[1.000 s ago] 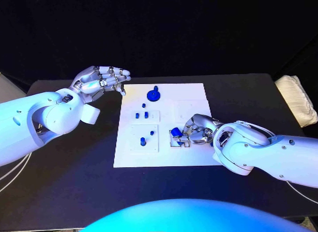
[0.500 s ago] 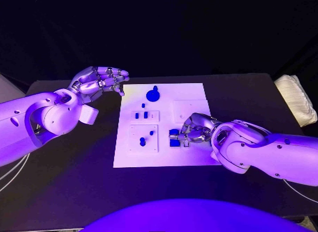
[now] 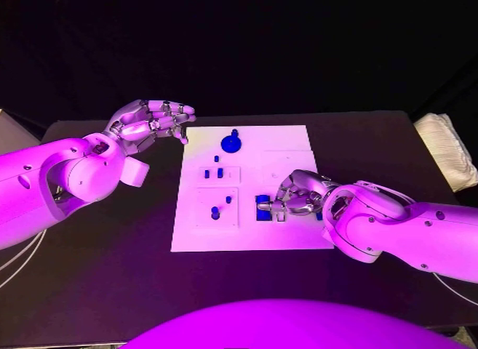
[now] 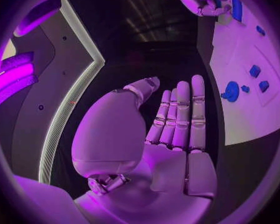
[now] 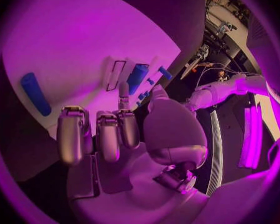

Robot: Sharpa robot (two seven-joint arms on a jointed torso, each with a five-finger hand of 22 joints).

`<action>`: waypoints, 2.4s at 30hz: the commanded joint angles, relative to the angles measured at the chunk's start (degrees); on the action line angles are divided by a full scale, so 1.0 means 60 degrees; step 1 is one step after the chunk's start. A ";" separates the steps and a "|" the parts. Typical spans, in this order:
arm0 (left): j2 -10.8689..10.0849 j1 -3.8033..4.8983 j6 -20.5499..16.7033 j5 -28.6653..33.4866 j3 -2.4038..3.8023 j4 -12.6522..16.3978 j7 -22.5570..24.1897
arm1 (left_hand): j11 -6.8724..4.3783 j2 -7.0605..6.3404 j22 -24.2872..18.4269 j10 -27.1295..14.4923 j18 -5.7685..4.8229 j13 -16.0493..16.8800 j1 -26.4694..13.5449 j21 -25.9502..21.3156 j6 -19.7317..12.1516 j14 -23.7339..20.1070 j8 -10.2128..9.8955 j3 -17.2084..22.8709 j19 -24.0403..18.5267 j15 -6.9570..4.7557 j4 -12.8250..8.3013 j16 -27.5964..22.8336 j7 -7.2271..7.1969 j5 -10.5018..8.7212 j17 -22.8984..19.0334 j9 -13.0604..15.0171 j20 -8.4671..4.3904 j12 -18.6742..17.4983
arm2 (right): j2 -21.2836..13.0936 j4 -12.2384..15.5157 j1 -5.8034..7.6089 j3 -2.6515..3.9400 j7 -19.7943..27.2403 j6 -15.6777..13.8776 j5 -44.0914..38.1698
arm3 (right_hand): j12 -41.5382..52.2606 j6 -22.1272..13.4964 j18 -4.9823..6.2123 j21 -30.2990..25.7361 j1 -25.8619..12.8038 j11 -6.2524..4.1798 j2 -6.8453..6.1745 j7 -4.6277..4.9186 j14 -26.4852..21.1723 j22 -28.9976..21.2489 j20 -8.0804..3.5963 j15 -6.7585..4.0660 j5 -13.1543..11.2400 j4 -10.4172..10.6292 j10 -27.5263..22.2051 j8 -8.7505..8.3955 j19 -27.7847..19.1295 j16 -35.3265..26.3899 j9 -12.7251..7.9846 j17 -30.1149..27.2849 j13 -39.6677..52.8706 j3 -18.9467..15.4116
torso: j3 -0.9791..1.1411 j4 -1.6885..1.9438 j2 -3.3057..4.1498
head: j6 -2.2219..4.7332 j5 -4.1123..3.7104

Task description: Assemble the parts on the task board

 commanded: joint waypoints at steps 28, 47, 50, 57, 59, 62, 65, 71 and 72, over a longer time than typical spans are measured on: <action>0.0017 0.0000 0.0144 0.0033 0.0002 0.0054 0.0089 | -0.0017 0.0087 -0.0016 -0.0059 0.0129 -0.0018 0.0025 -0.0056 0.0054 -0.0093 0.0061 0.0001 -0.0040 0.0001 0.0035 -0.0056 0.0020 0.0048 -0.0015 0.0005 0.0023 -0.0044 | -0.2745 0.0540 0.0070 -0.0006 0.0926 -0.0951 -0.0859 | -0.0198 -0.0486 -0.0019 -0.0159 0.2546 0.0171 -0.0659 0.0168 0.0996 0.1432 0.0067 0.0129 -0.0724 -0.0010 0.0435 -0.0300 0.0480 -0.0072 -0.0236 0.2288 0.1740 0.1211 | 0.0014 -0.0128 -0.0016 | 0.0061 -0.0257; 0.0005 -0.0001 0.0194 0.0033 0.0001 0.0069 0.0032 | -0.0019 0.0094 -0.0025 -0.0059 0.0131 -0.0023 0.0035 -0.0069 0.0057 -0.0093 0.0072 0.0003 -0.0036 0.0000 0.0036 -0.0061 0.0017 0.0049 -0.0016 0.0006 0.0024 -0.0037 | -0.2281 0.0209 -0.0462 -0.0038 0.0266 -0.0559 -0.1624 | -0.0263 -0.0445 -0.0013 -0.0191 0.2525 0.0182 -0.0697 0.0173 0.0991 0.1416 0.0083 0.0146 -0.0718 0.0005 0.0405 -0.0299 0.0470 -0.0083 -0.0237 0.2267 0.1710 0.1233 | -0.0001 -0.0098 -0.0007 | 0.0031 -0.0348; 0.0007 -0.0001 0.0197 0.0032 0.0001 0.0070 0.0033 | -0.0019 0.0094 -0.0025 -0.0059 0.0131 -0.0023 0.0035 -0.0069 0.0057 -0.0093 0.0072 0.0003 -0.0036 0.0000 0.0036 -0.0061 0.0017 0.0049 -0.0016 0.0006 0.0024 -0.0037 | -0.2122 0.0118 -0.0546 -0.0039 0.0230 -0.0509 -0.1656 | -0.0266 -0.0429 -0.0012 -0.0193 0.2529 0.0181 -0.0693 0.0170 0.0990 0.1416 0.0086 0.0147 -0.0713 0.0002 0.0403 -0.0294 0.0469 -0.0083 -0.0235 0.2265 0.1708 0.1245 | 0.0000 -0.0100 -0.0002 | 0.0016 -0.0354; -0.0001 -0.0001 0.0203 0.0032 0.0001 0.0070 0.0036 | -0.0019 0.0094 -0.0025 -0.0059 0.0131 -0.0023 0.0035 -0.0069 0.0057 -0.0093 0.0072 0.0003 -0.0036 0.0000 0.0036 -0.0061 0.0017 0.0049 -0.0016 0.0006 0.0024 -0.0037 | -0.1876 -0.0081 -0.0687 -0.0038 0.0126 -0.0319 -0.1781 | -0.0278 -0.0368 -0.0009 -0.0202 0.2714 0.0163 -0.0681 0.0147 0.0989 0.1417 0.0094 0.0137 -0.0649 -0.0039 0.0397 -0.0293 0.0468 -0.0087 -0.0236 0.2260 0.1710 0.1386 | -0.0004 -0.0107 -0.0014 | 0.0001 -0.0309; -0.0009 -0.0001 0.0201 0.0031 0.0001 0.0071 0.0037 | -0.0019 0.0094 -0.0025 -0.0059 0.0131 -0.0023 0.0035 -0.0069 0.0057 -0.0093 0.0072 0.0003 -0.0036 0.0000 0.0036 -0.0061 0.0017 0.0049 -0.0016 0.0006 0.0024 -0.0037 | -0.1828 -0.0137 -0.0731 -0.0038 0.0080 -0.0280 -0.1884 | -0.0282 -0.0350 -0.0008 -0.0205 0.3059 0.0147 -0.0718 0.0130 0.0988 0.1421 0.0086 0.0123 -0.0677 -0.0096 0.0394 -0.0320 0.0469 -0.0089 -0.0250 0.2258 0.1715 0.1551 | -0.0003 -0.0107 -0.0016 | 0.0001 -0.0308; -0.0021 -0.0001 0.0199 0.0031 0.0001 0.0072 0.0037 | -0.0019 0.0094 -0.0025 -0.0059 0.0131 -0.0023 0.0035 -0.0069 0.0057 -0.0093 0.0072 0.0003 -0.0036 0.0000 0.0036 -0.0061 0.0017 0.0049 -0.0016 0.0006 0.0024 -0.0037 | -0.1761 -0.0202 -0.0792 -0.0038 0.0010 -0.0211 -0.2019 | -0.0287 -0.0317 -0.0011 -0.0200 0.3297 0.0140 -0.0771 0.0124 0.0990 0.1431 0.0082 0.0117 -0.0733 -0.0091 0.0393 -0.0344 0.0473 -0.0086 -0.0264 0.2267 0.1718 0.1666 | 0.0003 -0.0120 -0.0018 | 0.0001 -0.0285; -0.0028 -0.0001 0.0200 0.0031 0.0000 0.0073 0.0037 | -0.0019 0.0094 -0.0025 -0.0059 0.0131 -0.0023 0.0035 -0.0069 0.0057 -0.0093 0.0072 0.0003 -0.0036 0.0000 0.0036 -0.0061 0.0017 0.0049 -0.0016 0.0006 0.0024 -0.0037 | -0.1693 -0.0252 -0.0839 -0.0038 -0.0055 -0.0114 -0.2150 | -0.0279 -0.0261 -0.0015 -0.0185 0.3609 0.0127 -0.0788 0.0111 0.0991 0.1450 0.0070 0.0104 -0.0908 -0.0078 0.0398 -0.0379 0.0481 -0.0085 -0.0288 0.2271 0.1732 0.1902 | 0.0003 -0.0120 -0.0018 | 0.0001 -0.0278; -0.0041 -0.0001 0.0200 0.0031 0.0000 0.0079 0.0034 | -0.0019 0.0094 -0.0025 -0.0059 0.0131 -0.0023 0.0035 -0.0069 0.0057 -0.0093 0.0072 0.0003 -0.0036 0.0000 0.0036 -0.0061 0.0017 0.0049 -0.0016 0.0006 0.0024 -0.0037 | -0.1586 -0.0298 -0.0922 -0.0038 -0.0172 -0.0033 -0.2364 | -0.0302 -0.0147 -0.0014 -0.0203 0.4248 0.0094 -0.0885 0.0081 0.0993 0.1463 0.0032 0.0070 -0.0323 -0.0090 0.0389 -0.0528 0.0486 -0.0085 -0.0387 0.2278 0.1743 0.2867 | 0.0000 -0.0114 -0.0018 | 0.0001 -0.0280; -0.0042 -0.0001 0.0200 0.0031 0.0000 0.0079 0.0033 | -0.0019 0.0094 -0.0025 -0.0059 0.0131 -0.0023 0.0035 -0.0069 0.0057 -0.0093 0.0072 0.0003 -0.0036 0.0000 0.0036 -0.0061 0.0017 0.0049 -0.0016 0.0006 0.0024 -0.0037 | -0.1572 -0.0297 -0.0930 -0.0038 -0.0185 -0.0044 -0.2391 | -0.0300 -0.0125 -0.0018 -0.0189 0.4316 0.0086 -0.0910 0.0077 0.0992 0.1475 0.0027 0.0066 -0.0190 -0.0098 0.0390 -0.0546 0.0491 -0.0087 -0.0400 0.2275 0.1747 0.3039 | -0.0001 -0.0113 -0.0019 | 0.0001 -0.0285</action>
